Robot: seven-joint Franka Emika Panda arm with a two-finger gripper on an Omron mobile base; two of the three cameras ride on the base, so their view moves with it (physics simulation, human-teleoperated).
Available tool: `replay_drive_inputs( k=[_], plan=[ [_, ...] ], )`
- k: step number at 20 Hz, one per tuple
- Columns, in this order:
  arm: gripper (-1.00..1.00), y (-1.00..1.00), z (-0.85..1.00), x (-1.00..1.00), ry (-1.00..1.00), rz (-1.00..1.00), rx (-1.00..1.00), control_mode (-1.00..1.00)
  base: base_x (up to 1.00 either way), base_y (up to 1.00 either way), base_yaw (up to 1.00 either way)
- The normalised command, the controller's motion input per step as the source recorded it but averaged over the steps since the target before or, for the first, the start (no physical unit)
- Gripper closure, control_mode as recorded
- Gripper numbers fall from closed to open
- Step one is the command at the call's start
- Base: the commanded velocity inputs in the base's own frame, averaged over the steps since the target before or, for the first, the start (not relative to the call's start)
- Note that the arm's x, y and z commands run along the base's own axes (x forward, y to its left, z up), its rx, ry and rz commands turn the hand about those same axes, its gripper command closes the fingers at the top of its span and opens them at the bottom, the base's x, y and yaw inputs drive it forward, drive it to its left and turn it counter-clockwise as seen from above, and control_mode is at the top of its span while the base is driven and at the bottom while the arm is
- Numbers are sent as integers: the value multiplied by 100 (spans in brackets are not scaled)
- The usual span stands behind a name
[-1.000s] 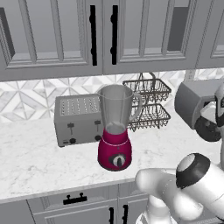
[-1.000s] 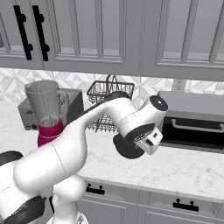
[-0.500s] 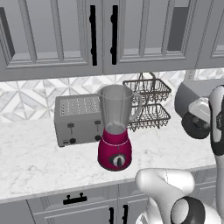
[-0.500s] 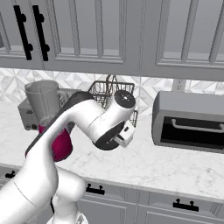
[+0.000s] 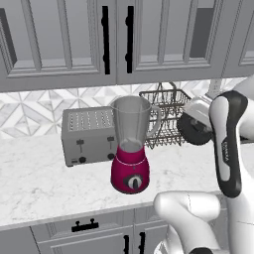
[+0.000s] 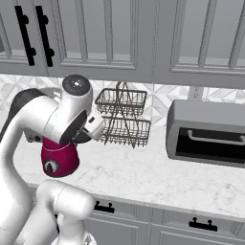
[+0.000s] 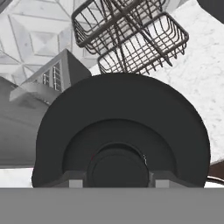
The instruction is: Close the lid blender by securely placing the lid on top.
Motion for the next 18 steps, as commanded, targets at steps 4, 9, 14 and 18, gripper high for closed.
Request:
replay_drive_inputs(
  k=[4,9,14,18],
  plan=[
    [100,74,74,2,-1,0,0,-100,0,0,0],
    [100,55,68,17,0,0,0,-100,0,0,0],
    [100,50,52,21,6,0,-5,-100,0,0,0],
    [100,47,2,33,8,-5,-11,-100,0,0,0]
  ],
)
